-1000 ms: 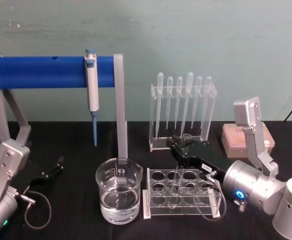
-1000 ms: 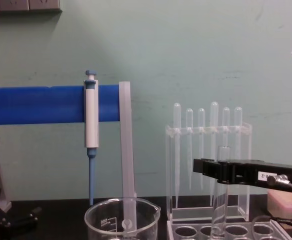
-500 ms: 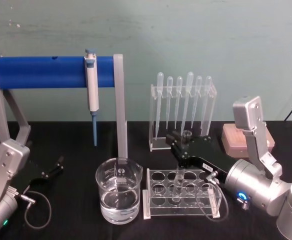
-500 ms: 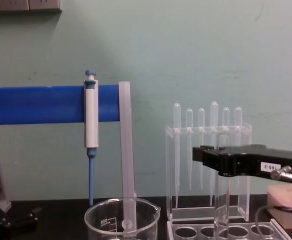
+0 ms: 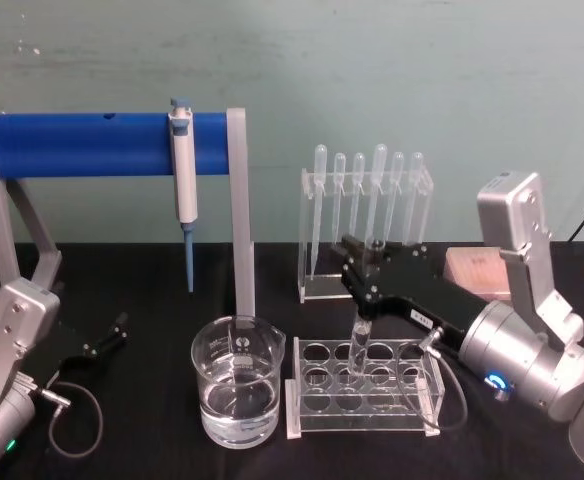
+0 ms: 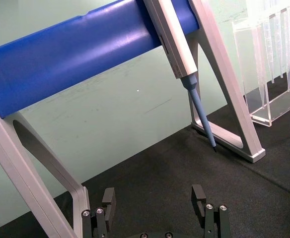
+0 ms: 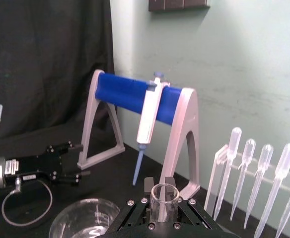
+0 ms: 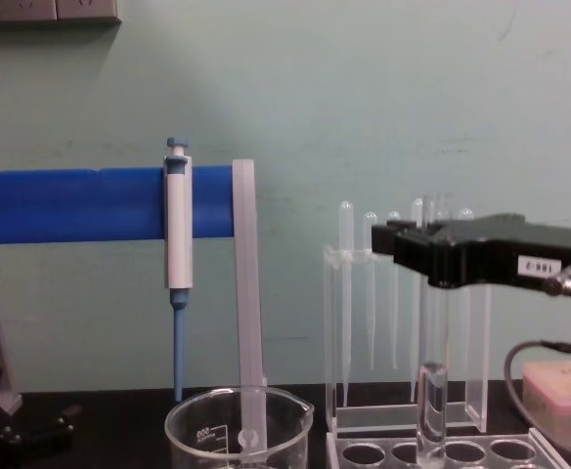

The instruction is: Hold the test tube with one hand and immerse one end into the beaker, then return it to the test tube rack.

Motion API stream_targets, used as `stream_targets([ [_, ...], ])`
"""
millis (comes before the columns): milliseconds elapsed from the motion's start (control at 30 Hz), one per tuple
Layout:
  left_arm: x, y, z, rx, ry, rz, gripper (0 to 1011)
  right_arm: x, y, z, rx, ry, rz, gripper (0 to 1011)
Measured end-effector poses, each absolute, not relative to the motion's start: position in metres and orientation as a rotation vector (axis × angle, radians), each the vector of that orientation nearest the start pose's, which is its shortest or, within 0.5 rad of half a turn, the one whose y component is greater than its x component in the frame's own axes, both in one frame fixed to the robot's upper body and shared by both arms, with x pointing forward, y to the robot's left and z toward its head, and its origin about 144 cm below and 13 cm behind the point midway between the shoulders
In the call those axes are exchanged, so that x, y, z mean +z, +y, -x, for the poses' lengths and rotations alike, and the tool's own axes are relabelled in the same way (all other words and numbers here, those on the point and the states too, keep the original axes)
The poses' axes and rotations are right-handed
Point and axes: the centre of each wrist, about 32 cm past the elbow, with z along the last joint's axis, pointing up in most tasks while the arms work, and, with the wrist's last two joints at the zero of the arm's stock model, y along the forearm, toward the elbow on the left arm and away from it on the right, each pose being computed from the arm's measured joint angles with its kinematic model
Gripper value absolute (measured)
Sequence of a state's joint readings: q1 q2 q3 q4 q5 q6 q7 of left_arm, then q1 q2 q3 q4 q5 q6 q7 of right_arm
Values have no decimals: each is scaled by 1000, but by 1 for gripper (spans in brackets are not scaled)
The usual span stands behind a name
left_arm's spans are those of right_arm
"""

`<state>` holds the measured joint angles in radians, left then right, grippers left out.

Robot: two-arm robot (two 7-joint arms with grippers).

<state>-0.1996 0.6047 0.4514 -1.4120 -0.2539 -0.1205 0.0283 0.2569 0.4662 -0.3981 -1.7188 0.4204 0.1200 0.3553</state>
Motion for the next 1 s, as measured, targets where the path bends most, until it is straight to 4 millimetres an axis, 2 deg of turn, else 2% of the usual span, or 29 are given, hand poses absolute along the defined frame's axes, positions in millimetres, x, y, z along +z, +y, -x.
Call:
stream_targets([
  [467,1140,310,-489,1248,-285,-305,1000,1268,-228,-490,-781,-135,-13,136],
  [1000,1140,310,-489,1248,-285,-305,1000,1271,-230,-491,-782,-123,-4,136],
])
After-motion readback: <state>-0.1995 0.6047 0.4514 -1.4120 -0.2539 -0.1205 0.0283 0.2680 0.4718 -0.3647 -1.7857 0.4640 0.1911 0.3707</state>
